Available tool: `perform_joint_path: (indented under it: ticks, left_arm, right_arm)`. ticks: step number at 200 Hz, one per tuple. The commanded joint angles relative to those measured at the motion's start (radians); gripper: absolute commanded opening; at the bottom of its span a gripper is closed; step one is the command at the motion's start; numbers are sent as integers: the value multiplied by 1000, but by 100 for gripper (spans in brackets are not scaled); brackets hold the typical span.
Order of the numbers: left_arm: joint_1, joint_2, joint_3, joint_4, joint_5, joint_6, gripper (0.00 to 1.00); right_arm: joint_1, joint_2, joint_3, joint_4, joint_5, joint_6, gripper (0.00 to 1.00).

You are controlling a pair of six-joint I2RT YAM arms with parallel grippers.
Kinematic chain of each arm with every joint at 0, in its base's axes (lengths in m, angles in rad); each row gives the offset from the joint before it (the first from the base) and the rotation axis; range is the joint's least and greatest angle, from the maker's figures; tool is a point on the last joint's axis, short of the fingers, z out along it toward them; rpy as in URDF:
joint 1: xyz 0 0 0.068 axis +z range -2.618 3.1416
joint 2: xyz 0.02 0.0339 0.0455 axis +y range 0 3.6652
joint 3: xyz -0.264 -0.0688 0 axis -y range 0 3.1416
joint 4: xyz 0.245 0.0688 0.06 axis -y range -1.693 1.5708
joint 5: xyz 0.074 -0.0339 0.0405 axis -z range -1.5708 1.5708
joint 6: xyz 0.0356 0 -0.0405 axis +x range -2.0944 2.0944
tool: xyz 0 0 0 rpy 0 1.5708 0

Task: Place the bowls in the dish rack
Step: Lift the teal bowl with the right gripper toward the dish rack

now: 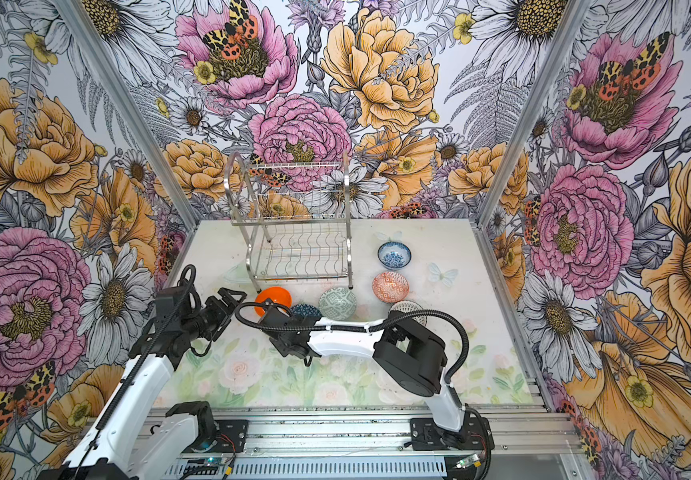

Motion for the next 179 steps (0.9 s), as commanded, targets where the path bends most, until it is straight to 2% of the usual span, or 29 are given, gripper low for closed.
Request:
perform_joint_path:
  ticks: [1, 50, 89, 116, 136, 155, 179]
  left_arm:
    - [11, -9, -13, 26, 24, 23, 99]
    - [12, -18, -14, 25, 33, 22, 99]
    - [14, -15, -16, 57, 71, 24, 99]
    - [15, -21, -8, 60, 77, 22, 99]
    - [15, -29, -7, 60, 80, 19, 99]
    - [16, -32, -7, 60, 86, 18, 99]
    - [21, -28, -7, 61, 92, 28, 99]
  right_arm:
    - [3, -67, -5, 8, -31, 18, 0]
    - [-5, -182, -49, 11, -66, 39, 0]
    - [-49, -282, -78, 65, -179, 74, 0]
    - [-102, -333, -118, 193, -301, 116, 0]
    - [-143, -362, -185, 349, -376, 161, 0]
    - [-171, -378, -254, 498, -408, 191, 0]
    - [-195, -360, -286, 602, -451, 212, 0]
